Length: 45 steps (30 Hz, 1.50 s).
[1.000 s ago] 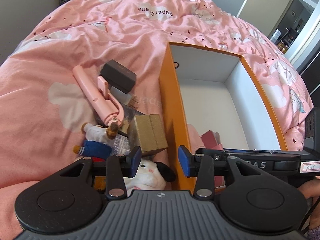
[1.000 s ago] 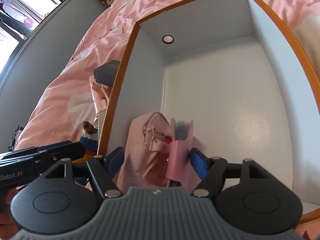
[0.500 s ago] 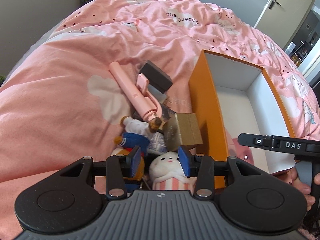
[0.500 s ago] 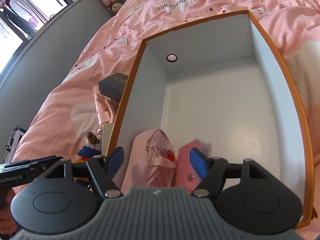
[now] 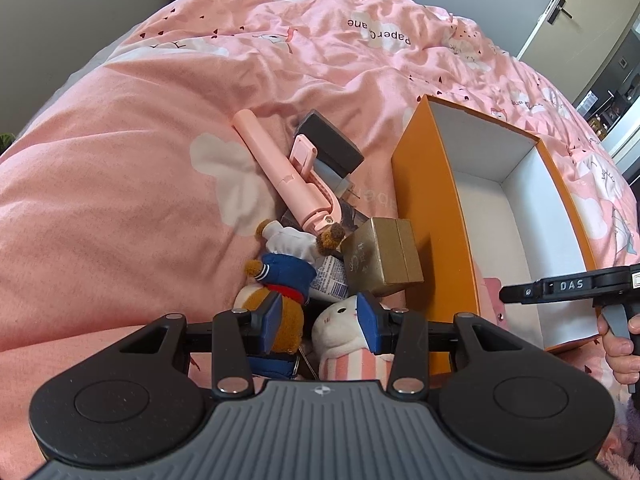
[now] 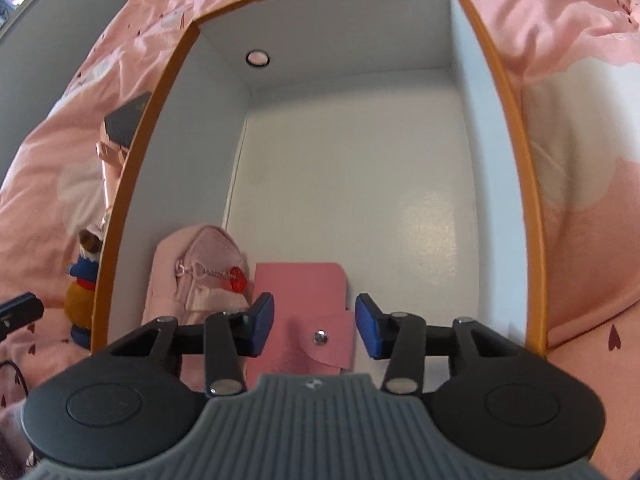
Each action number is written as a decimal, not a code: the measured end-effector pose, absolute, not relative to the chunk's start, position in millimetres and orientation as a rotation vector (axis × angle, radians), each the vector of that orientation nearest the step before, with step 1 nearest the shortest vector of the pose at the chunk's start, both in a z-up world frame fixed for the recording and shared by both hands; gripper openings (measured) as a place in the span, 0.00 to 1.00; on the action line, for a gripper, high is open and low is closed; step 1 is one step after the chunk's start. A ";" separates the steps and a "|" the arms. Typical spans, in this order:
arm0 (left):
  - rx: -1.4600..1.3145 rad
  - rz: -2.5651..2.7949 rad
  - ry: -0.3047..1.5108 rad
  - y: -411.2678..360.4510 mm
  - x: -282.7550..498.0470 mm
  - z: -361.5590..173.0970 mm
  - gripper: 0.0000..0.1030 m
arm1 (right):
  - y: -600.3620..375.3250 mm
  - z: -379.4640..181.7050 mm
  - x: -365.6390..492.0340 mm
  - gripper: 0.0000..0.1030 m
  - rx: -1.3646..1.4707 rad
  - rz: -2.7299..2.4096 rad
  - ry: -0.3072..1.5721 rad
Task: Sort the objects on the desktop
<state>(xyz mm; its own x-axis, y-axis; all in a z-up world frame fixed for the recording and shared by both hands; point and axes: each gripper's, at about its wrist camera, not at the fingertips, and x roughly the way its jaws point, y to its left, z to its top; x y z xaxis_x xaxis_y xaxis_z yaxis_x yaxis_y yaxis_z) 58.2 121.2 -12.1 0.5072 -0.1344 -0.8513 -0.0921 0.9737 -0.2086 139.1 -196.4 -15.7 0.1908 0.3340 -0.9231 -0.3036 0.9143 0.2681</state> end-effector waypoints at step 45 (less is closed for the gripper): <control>-0.219 -0.052 1.067 107.9 65.1 -16.8 0.46 | -178.8 -28.7 112.3 0.21 0.148 0.501 1.273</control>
<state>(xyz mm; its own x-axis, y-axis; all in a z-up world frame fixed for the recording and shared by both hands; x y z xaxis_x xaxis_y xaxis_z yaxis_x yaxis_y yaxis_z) 65.1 107.9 -16.8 0.4837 -0.1479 -0.8626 -0.0640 0.9770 -0.2033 112.3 -178.8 -28.7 0.2032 0.4375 -0.8760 -0.2770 0.8838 0.3771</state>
